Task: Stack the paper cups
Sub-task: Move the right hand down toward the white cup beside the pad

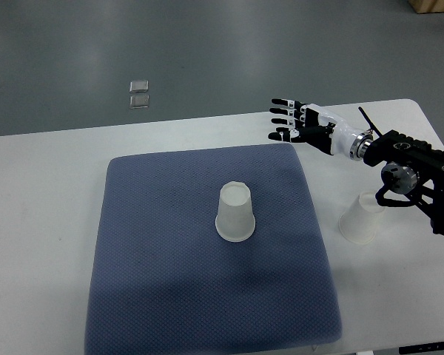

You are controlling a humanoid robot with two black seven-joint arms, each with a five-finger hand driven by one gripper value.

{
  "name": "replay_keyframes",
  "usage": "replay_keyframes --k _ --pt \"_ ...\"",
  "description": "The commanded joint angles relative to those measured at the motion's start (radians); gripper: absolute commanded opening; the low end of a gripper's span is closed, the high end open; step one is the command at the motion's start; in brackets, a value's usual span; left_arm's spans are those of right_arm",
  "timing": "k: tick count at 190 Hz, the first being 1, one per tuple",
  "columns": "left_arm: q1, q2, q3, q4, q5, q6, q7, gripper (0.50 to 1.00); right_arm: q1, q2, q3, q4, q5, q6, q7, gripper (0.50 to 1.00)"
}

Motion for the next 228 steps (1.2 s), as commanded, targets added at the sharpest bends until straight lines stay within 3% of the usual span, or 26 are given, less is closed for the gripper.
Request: replay_keyframes --k 1,76,140,161,189,228 --pt "0.0 0.0 -0.004 0.0 0.0 0.0 -0.002 1.0 0.0 0.0 -0.003 0.0 -0.001 0.003 0.0 0.94" --pt "-0.003 0.0 0.003 0.009 -0.002 0.0 -0.002 1.0 0.009 -0.017 -0.01 0.0 -0.003 0.007 0.0 0.94" --pt "-0.006 0.0 0.003 0.009 0.0 0.0 -0.002 1.0 0.008 -0.103 0.011 -0.006 -0.001 0.003 0.015 0.94" --pt "-0.005 0.0 0.003 0.011 0.0 0.0 -0.002 1.0 0.023 -0.131 0.004 -0.006 -0.006 0.024 0.046 0.938" --pt "-0.005 0.0 0.003 0.011 0.0 0.0 -0.002 1.0 0.026 -0.184 0.004 -0.005 -0.098 0.122 0.1 0.938" --pt "-0.005 0.0 0.004 0.011 0.0 0.0 -0.002 1.0 0.031 -0.246 0.005 -0.003 -0.297 0.126 0.146 0.938"
